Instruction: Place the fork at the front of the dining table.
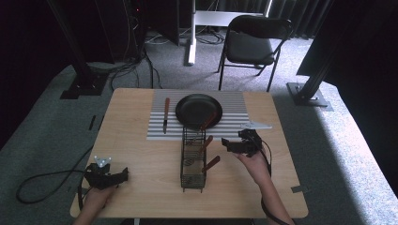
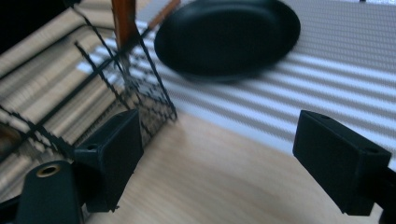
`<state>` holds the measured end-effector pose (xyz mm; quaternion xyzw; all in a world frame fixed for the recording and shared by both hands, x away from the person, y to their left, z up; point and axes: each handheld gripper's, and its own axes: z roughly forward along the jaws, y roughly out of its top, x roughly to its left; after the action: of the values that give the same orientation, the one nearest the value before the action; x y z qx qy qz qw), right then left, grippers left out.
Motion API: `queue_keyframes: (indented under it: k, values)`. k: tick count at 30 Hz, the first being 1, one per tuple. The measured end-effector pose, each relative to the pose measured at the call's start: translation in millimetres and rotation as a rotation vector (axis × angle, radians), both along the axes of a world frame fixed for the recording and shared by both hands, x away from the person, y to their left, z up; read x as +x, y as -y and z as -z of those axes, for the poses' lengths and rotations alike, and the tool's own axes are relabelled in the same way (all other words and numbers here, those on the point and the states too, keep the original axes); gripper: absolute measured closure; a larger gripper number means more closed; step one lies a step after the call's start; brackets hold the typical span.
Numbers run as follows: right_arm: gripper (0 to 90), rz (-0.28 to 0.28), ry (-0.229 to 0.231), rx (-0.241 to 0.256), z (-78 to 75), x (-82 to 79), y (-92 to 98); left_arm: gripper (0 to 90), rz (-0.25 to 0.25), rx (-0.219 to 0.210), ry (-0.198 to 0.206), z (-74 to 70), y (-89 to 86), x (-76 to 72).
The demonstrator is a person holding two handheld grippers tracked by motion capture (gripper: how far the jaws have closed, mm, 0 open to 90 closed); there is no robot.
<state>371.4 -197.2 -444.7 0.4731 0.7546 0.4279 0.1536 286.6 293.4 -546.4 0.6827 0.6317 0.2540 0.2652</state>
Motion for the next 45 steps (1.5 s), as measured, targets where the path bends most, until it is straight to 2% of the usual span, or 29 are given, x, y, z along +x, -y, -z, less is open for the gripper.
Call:
queue_keyframes:
  k: [4, 10, 12, 19, 23, 25, 27, 28, 32, 35, 38, 42, 45]
  values:
    - [15.3, -0.021, 0.009, 0.038, -10.5, 7.7, -7.9, 0.0, 0.0, 0.0, 0.0, 0.0, 0.0, 0.0]
    - [15.4, -0.052, 0.03, 0.07, -20.2, 18.4, -22.0, 0.0, 0.0, 0.0, 0.0, 0.0, 0.0, 0.0]
    - [19.5, -0.059, 0.029, 0.074, -21.6, 22.3, -27.5, 0.0, 0.0, 0.0, 0.0, 0.0, 0.0, 0.0]
    - [22.8, -0.058, 0.003, 0.091, -22.0, 37.3, -44.7, 0.0, 0.0, 0.0, 0.0, 0.0, -0.1, 0.0]
    - [31.0, -0.06, 0.002, 0.093, -20.3, 40.6, -54.2, 0.0, 0.0, 0.0, 0.0, 0.0, -0.1, -0.1]
    - [39.2, -0.057, -0.006, 0.103, -18.7, 42.0, -57.6, 0.0, 0.001, -0.001, 0.0, 0.0, -0.1, -0.1]
    - [41.9, -0.057, -0.01, 0.107, -18.1, 42.7, -58.4, 0.0, 0.0, -0.001, 0.0, 0.0, -0.1, 0.0]
    - [49.9, -0.051, -0.026, 0.124, -15.6, 43.6, -60.1, 0.0, 0.001, 0.0, 0.0, 0.0, -0.1, -0.1]
    - [64.0, -0.057, -0.028, 0.156, -12.3, 41.3, -61.0, 0.0, 0.001, 0.0, 0.0, 0.0, -0.1, -0.1]
    - [71.1, -0.071, -0.026, 0.149, -12.1, 38.8, -64.3, 0.0, 0.001, 0.0, 0.0, 0.0, -0.1, -0.1]
    - [74.8, -0.095, -0.016, 0.155, -12.2, 36.9, -65.5, 0.0, 0.0, -0.001, 0.0, 0.0, 0.0, 0.0]
    - [76.4, -0.094, -0.007, 0.155, -11.4, 36.4, -64.6, 0.0, 0.0, 0.0, 0.0, 0.0, 0.0, -0.1]
    - [77.2, -0.092, -0.012, 0.175, -10.7, 37.2, -63.2, 0.0, 0.0, -0.001, 0.0, 0.0, 0.0, 0.0]
